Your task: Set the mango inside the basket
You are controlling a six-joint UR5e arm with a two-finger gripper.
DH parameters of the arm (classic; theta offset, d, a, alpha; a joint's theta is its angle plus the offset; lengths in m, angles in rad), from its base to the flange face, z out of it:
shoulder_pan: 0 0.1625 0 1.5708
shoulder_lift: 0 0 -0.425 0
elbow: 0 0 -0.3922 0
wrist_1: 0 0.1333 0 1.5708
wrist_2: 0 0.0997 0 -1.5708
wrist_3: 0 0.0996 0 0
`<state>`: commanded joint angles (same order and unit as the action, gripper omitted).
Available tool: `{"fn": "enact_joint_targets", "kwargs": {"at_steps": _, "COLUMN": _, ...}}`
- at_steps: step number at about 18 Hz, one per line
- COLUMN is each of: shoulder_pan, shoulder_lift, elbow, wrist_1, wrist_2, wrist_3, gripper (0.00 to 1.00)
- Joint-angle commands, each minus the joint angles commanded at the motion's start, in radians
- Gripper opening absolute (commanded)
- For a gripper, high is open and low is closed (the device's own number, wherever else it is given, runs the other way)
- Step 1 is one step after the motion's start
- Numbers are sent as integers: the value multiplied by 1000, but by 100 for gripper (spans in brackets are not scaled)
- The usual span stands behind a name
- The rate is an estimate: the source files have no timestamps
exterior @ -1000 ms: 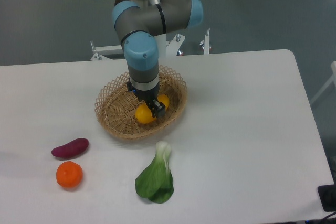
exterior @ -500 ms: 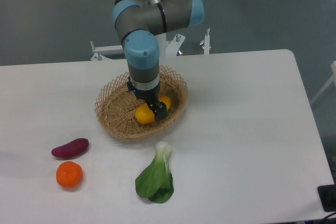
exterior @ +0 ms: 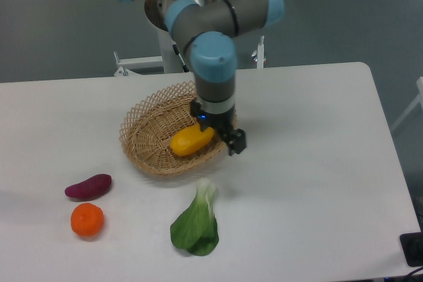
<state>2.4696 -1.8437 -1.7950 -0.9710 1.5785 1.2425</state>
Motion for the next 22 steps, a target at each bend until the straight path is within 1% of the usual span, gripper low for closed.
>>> {"fn": "enact_joint_targets", "kwargs": {"at_steps": 2, "shoulder_pan": 23, "shoulder_lift": -26, "elbow": 35, "wrist_1": 0, "wrist_2": 0, "wrist_3": 0, "gripper": 100}}
{"fn": "enact_joint_targets", "kwargs": {"at_steps": 5, "shoulder_pan": 61, "shoulder_lift": -54, "elbow": 71, "wrist_1": 3, "wrist_2": -2, "wrist_3": 8, "gripper": 100}}
{"fn": "enact_joint_targets", "kwargs": {"at_steps": 7, "shoulder_pan": 90, "shoulder_lift": -72, "elbow": 83, "wrist_1": 2, "wrist_2": 2, "wrist_3": 63, "gripper": 100}}
{"fn": "enact_joint_targets", "kwargs": {"at_steps": 11, "shoulder_pan": 173, "shoulder_lift": -98, "elbow": 91, "wrist_1": 3, "wrist_2": 3, "wrist_3": 187, "gripper": 100}}
{"fn": "enact_joint_targets", "kwargs": {"at_steps": 14, "shoulder_pan": 221, "shoulder_lift": -141, "elbow": 133, "wrist_1": 3, "wrist_2": 2, "wrist_3": 206, "gripper": 100}}
{"fn": "enact_joint_targets", "kwargs": {"at_steps": 18, "shoulder_pan": 255, "shoulder_lift": -186, "elbow": 196, "wrist_1": 3, "wrist_2": 2, "wrist_3": 232, "gripper": 100}}
{"fn": "enact_joint_targets", "kwargs": {"at_steps": 22, "shoulder_pan": 264, "shoulder_lift": -209, "elbow": 226, "wrist_1": 3, "wrist_2": 2, "wrist_3": 282, "gripper": 100}}
